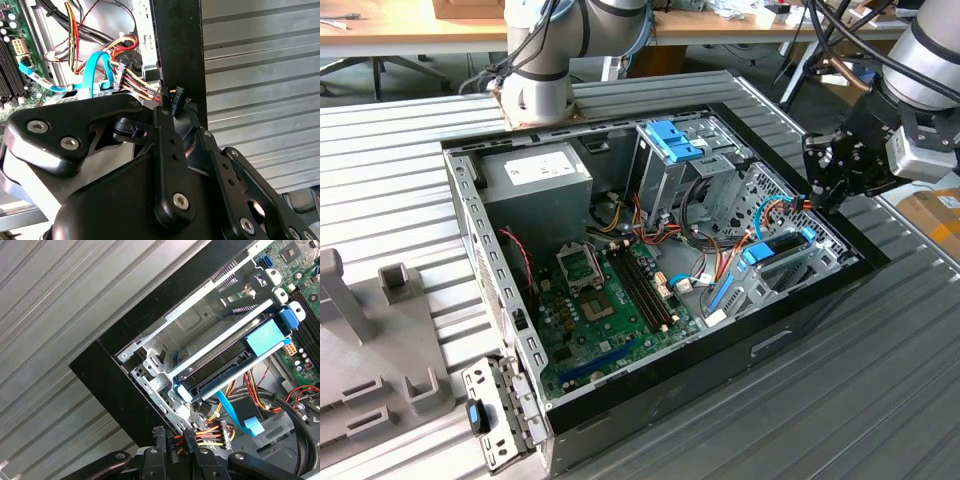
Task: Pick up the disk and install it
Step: 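Insert the first disk wire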
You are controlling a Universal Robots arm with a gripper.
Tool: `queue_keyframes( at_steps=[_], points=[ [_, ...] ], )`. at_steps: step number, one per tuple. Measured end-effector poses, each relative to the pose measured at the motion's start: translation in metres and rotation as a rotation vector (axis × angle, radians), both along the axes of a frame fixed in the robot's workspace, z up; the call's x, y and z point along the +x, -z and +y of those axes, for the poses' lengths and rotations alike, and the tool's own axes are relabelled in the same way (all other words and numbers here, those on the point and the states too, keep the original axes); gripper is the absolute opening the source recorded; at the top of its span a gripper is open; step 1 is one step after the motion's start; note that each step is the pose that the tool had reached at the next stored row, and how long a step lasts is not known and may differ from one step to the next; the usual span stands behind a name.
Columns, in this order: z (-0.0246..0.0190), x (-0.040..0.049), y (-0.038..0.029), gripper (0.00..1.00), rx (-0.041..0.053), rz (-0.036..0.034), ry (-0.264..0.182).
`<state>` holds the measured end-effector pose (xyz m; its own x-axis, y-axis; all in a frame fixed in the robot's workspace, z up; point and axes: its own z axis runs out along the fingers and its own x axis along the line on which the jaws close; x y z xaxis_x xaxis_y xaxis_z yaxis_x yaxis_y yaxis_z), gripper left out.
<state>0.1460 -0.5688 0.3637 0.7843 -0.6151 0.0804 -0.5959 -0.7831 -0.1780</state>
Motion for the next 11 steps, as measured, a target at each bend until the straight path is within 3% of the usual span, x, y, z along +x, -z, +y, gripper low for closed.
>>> queue_keyframes(
  at_steps=[11],
  points=[
    [-0.0013,0.0017,-0.0001,0.28,0.0,0.0,-0.006]
  ],
)
